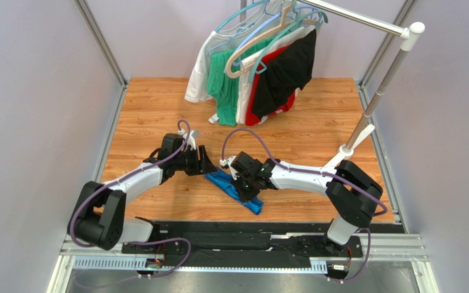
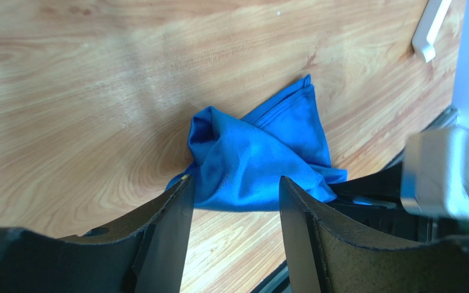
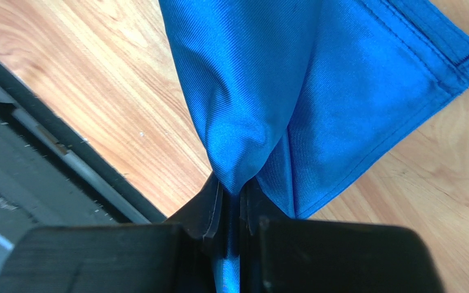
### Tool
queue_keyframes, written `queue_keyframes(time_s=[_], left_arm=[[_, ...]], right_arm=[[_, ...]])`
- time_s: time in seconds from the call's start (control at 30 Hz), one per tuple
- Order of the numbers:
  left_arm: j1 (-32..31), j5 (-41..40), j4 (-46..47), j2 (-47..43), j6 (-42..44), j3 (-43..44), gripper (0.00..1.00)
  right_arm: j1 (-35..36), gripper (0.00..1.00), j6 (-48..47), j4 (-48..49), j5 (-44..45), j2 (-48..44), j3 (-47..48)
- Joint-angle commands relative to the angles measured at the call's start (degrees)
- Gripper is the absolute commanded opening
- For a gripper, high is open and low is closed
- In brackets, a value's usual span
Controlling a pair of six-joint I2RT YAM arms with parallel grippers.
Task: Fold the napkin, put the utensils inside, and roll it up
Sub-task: Roll the napkin with the utensil
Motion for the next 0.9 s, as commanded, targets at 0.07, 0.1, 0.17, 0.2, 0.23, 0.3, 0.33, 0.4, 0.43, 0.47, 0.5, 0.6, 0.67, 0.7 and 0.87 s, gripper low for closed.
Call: queue_keyframes(time_s=[0.07, 0.1, 0.17, 0.2, 0.23, 0.3, 0.33, 0.4, 0.43, 0.47, 0.5, 0.6, 0.67, 0.7, 0.87], left_arm=[[0.52, -6.14, -1.3, -8.45, -0.58, -2.24, 0.63], [0.87, -6.14, -1.3, -9.24, -0.23, -2.68, 0.63], [1.14, -5.79, -0.95, -10.74, 0.3, -3.65, 0.63], [1.14, -5.7, -0.95, -11.0, 0.83, -3.92, 0.63], [1.14, -4.83, -0.95, -11.01, 0.92, -4.09, 0.63], [1.14, -3.51, 0.45, -10.74, 0.75, -4.97, 0.61], [1.14, -1.68, 1.33, -10.13, 0.48, -5.5, 0.61], [1.14, 0.18, 5.28, -9.78, -0.92, -7.17, 0.6], [1.14, 1.58, 7.73, -9.69, -1.36, -7.69, 0.6], [1.14, 1.86, 8.62, -9.86, -2.06, -8.66, 0.6], [1.14, 1.95, 9.16, -10.04, -2.15, -9.01, 0.6], [1.14, 1.42, 9.6, -11.35, -1.45, -9.37, 0.61], [1.23, 1.42, 10.3, -11.18, -1.36, -9.54, 0.61], [1.31, 1.51, 10.48, -10.49, -1.36, -9.54, 0.61], [1.58, 2.04, 12.67, -7.85, -2.5, -10.33, 0.61]], right_arm=[[-5.54, 0.0, -0.3, 3.13, -15.59, 0.86, -0.81], [-6.07, 0.0, -0.48, 3.57, -16.82, 0.87, -0.9], [-7.48, 0.0, -1.09, 3.66, -19.63, 1.39, -0.99], [-8.01, 0.0, -1.18, 4.27, -20.6, 1.57, -1.16], [-8.53, 0.0, -1.1, 4.45, -22.87, 2.18, -1.34], [-10.03, 0.0, -1.01, 4.81, -24.47, 2.97, -1.43], [-10.38, 0.0, -0.92, 4.81, -25.52, 3.67, -1.25], [-11.44, 0.0, -0.83, 5.33, -27.37, 4.21, -1.34], [-11.88, 0.0, -0.66, 5.68, -29.2, 4.29, -1.34], [-12.84, 0.0, -0.39, 5.77, -30.35, 4.73, -1.43], [-13.37, 0.0, -0.3, 6.03, -31.06, 5.0, -1.43], [-15.04, 0.0, 0.05, 6.65, -33.96, 5.96, -1.6], [-16.27, 0.0, 0.22, 7.0, -36.34, 6.75, -1.69], [-16.54, 0.0, 0.22, 7.0, -36.69, 7.54, -1.6], [-18.82, 0.0, 0.4, 8.67, -41.44, 9.13, -2.31]])
